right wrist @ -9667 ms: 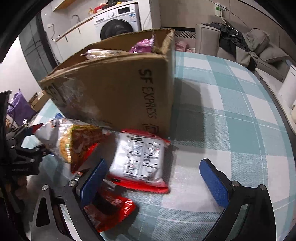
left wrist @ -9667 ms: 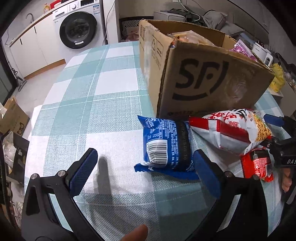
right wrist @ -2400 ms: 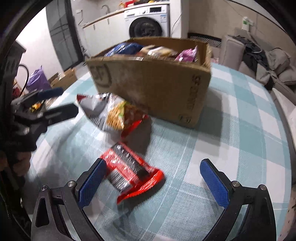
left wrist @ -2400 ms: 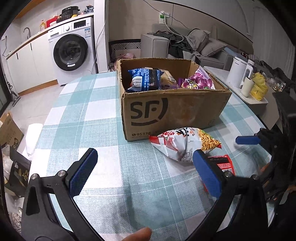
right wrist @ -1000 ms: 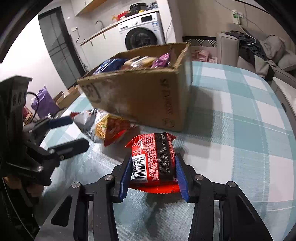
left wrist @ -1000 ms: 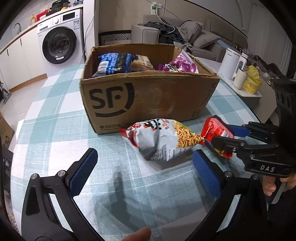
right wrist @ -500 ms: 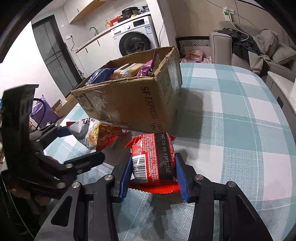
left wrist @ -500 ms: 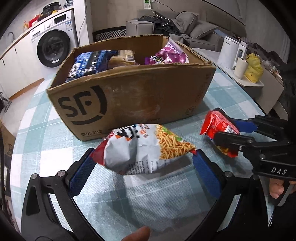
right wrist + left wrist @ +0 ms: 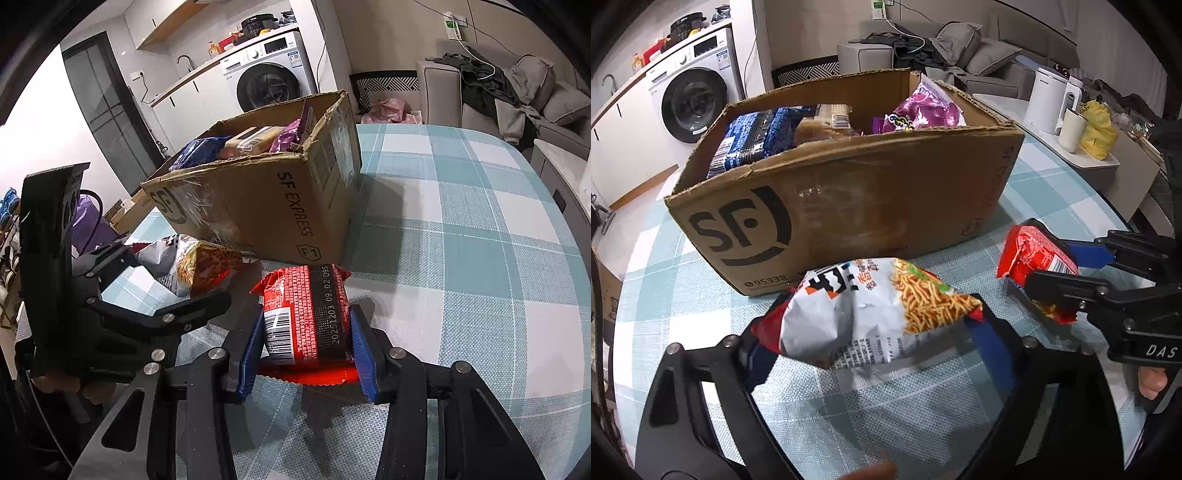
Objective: Organize snacks
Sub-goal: 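Grasp the red snack bag with the right gripper while the left grasps the noodle-print bag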
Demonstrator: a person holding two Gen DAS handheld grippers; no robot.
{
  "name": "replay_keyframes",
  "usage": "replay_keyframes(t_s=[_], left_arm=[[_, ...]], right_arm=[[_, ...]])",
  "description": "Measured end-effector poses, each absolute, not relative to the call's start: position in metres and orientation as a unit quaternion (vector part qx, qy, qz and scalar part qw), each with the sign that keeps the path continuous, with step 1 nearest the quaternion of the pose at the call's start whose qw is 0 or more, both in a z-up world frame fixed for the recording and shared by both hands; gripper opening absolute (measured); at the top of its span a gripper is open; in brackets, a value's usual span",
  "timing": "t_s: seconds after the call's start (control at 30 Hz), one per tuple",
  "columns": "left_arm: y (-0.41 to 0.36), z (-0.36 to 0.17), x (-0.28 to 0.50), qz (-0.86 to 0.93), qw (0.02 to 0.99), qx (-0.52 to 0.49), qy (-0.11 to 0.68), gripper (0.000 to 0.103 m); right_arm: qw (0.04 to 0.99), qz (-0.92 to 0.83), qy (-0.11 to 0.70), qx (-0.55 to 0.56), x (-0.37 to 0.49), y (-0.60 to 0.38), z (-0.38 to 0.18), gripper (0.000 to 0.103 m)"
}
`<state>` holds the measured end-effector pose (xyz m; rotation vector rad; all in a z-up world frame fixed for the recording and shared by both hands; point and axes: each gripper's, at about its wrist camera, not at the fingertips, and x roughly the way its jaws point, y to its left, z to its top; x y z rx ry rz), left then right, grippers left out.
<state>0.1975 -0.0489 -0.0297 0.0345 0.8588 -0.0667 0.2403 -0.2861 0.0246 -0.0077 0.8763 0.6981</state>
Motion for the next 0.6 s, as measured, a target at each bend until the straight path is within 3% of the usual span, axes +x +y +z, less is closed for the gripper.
replay_keyframes(t_s=[0.33,0.6], left_arm=[[-0.038,-0.022,0.184,-0.052,0.919,-0.012,0.390,0.068],[-0.027,-0.017,0.158,-0.059,0.925,-0.029,0.374,0.064]], right_arm=[[0.849,0.332,0.411,-0.006,0.236,-0.284,0.029,0.045],[0.850,0.334,0.407,-0.007,0.232,-0.283,0.034,0.045]])
